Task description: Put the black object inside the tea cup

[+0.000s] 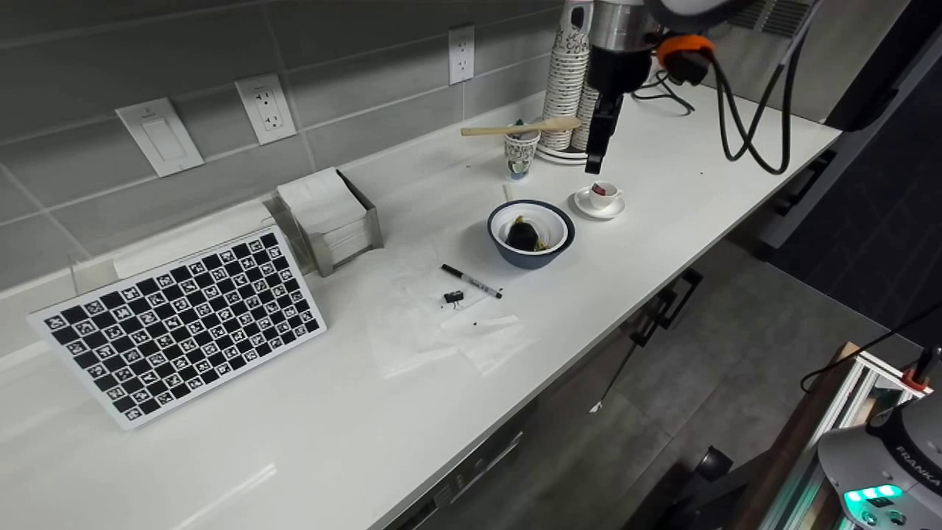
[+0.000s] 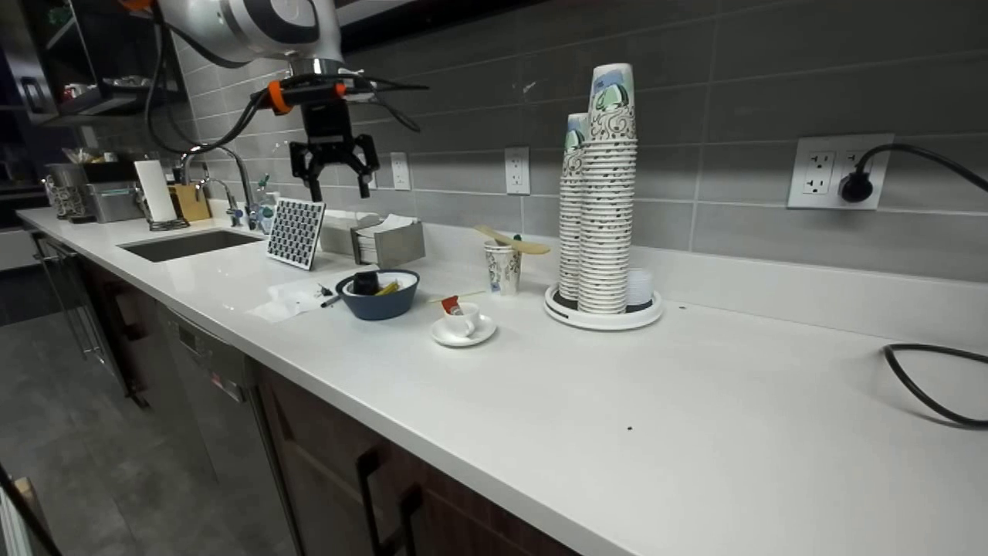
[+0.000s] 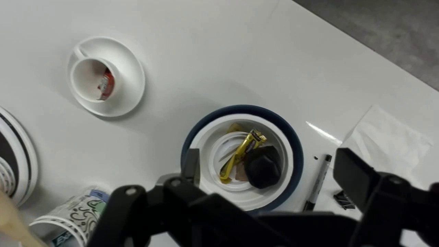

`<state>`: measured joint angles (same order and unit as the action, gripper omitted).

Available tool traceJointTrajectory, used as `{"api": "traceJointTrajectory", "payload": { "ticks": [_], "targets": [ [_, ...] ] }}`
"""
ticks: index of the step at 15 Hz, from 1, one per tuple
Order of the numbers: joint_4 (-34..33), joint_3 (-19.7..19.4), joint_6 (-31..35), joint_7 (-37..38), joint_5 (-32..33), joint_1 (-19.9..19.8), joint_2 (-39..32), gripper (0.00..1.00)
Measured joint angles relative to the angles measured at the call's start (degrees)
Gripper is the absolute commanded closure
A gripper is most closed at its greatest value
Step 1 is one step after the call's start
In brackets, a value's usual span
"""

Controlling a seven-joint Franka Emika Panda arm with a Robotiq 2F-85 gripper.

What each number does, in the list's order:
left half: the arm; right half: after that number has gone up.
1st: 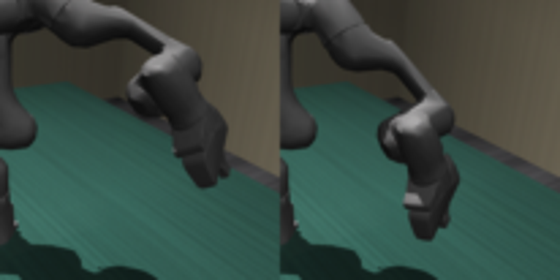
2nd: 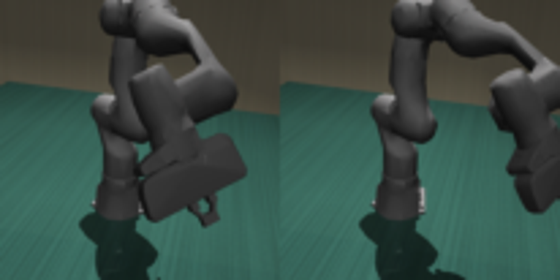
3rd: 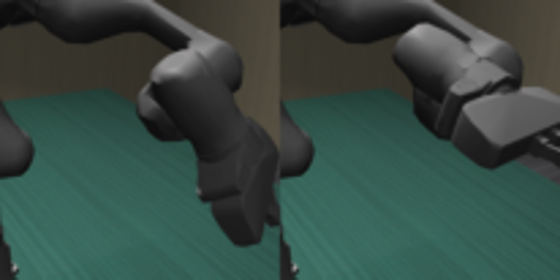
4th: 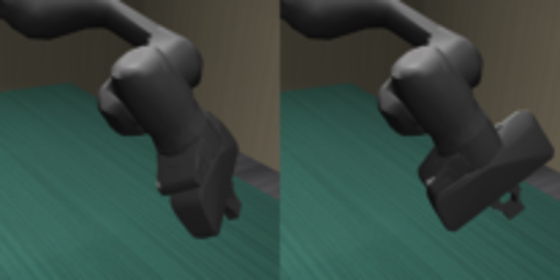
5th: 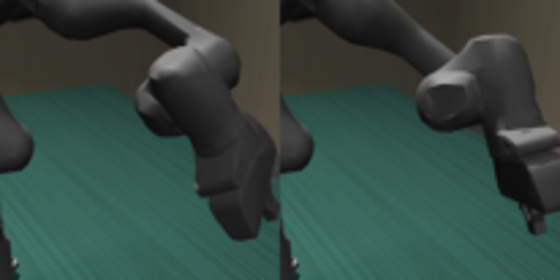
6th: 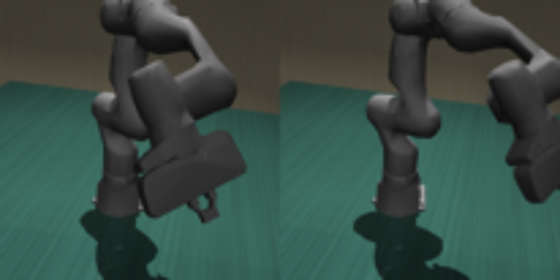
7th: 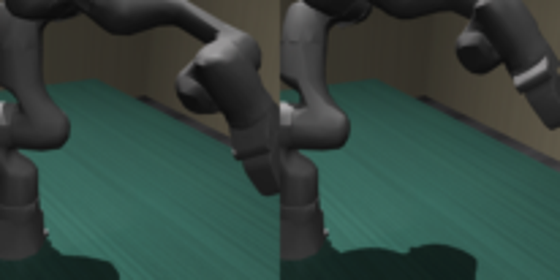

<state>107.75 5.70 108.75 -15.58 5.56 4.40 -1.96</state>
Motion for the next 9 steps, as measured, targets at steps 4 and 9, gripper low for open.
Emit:
{"api": "traceJointTrajectory", "payload": {
  "ticks": [4,9],
  "targets": [
    [7.74,2.98,10.97,4.04,5.46,3.61,0.84,0.0],
    [0.58,3.87,11.96,3.91,16.89,5.45,-7.27,0.0]
  ]
}}
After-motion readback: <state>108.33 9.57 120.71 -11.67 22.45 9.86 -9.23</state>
